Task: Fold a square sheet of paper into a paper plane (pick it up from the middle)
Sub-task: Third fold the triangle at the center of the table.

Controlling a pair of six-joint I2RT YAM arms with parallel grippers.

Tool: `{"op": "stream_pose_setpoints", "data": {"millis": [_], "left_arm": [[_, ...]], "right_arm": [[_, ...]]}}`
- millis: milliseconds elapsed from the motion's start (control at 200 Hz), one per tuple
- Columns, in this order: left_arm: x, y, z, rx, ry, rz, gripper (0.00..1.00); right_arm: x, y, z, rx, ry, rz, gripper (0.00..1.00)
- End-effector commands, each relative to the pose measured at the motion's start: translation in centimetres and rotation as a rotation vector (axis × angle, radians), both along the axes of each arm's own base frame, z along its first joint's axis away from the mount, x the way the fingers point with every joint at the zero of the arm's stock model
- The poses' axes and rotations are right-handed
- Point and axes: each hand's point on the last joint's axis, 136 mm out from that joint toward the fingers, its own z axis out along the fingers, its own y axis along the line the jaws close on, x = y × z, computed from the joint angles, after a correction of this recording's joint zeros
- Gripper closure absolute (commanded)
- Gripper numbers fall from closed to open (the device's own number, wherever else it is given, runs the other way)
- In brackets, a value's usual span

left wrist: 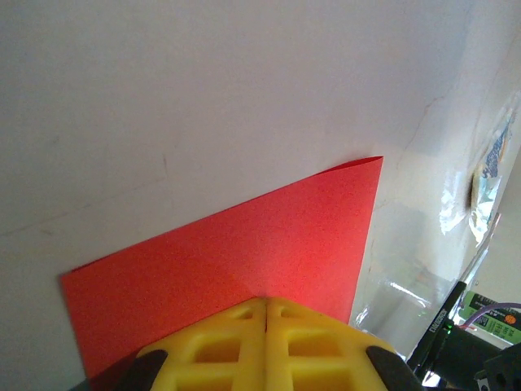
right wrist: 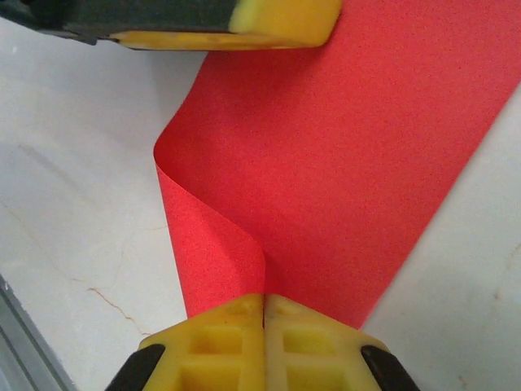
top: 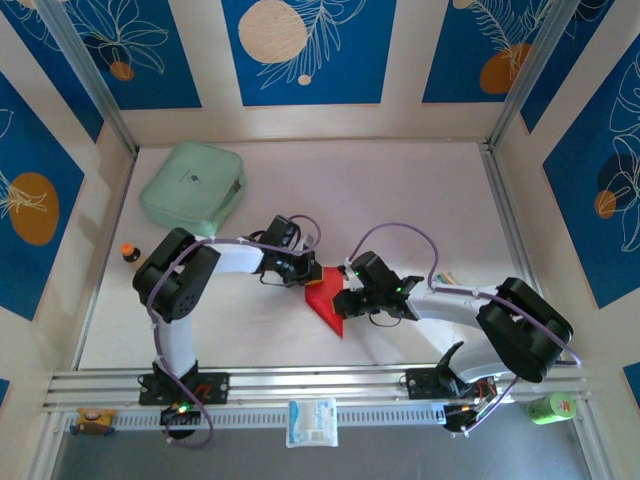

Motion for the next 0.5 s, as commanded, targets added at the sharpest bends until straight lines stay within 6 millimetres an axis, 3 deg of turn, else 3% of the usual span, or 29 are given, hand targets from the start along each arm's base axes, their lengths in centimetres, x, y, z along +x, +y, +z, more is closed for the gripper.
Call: {"op": "stream_pose_setpoints", "data": {"millis": [0, 495], "left_arm": [[-1.38, 1.27, -1.54, 0.071, 0.041, 0.009, 0.94], [-1.4, 1.26, -1.42, 0.068, 0.04, 0.011, 0.94]], "right_arm": [[0.35, -0.37, -0.27, -0.04, 0.002, -0.007, 1.0], [0.95, 0.13, -0.52, -0.053, 0.002, 0.017, 1.0]]}}
